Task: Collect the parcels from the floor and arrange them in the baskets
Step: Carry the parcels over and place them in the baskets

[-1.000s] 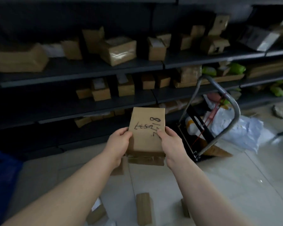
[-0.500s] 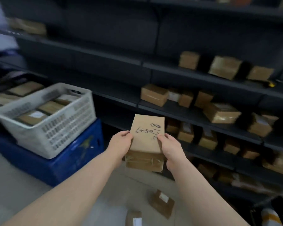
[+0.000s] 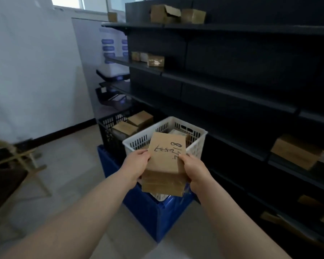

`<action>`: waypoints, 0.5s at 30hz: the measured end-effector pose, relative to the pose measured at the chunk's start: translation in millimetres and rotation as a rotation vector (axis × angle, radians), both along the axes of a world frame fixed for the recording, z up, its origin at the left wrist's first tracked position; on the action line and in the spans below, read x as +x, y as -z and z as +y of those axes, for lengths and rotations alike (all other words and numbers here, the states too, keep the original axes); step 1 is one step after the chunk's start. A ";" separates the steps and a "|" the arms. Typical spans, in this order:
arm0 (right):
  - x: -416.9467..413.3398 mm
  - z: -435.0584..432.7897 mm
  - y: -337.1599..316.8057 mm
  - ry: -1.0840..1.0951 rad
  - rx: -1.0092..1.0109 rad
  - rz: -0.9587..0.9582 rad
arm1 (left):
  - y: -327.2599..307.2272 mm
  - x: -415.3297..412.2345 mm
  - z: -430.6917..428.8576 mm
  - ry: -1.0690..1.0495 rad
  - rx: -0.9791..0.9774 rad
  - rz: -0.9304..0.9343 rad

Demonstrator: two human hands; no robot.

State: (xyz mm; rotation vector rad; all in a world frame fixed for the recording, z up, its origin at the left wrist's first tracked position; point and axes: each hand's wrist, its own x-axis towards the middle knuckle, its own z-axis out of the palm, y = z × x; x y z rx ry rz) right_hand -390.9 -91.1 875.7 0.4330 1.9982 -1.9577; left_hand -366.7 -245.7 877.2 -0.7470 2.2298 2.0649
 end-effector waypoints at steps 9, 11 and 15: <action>-112.1 -103.1 14.7 -0.089 -0.011 -0.063 | 29.5 -102.6 -105.6 -0.084 0.038 -0.048; -146.6 -118.2 19.4 -0.090 -0.028 -0.078 | 32.6 -136.3 -120.0 -0.092 0.042 -0.052; -220.6 -153.4 21.4 -0.105 -0.060 -0.093 | 30.4 -208.1 -152.8 -0.138 0.025 -0.041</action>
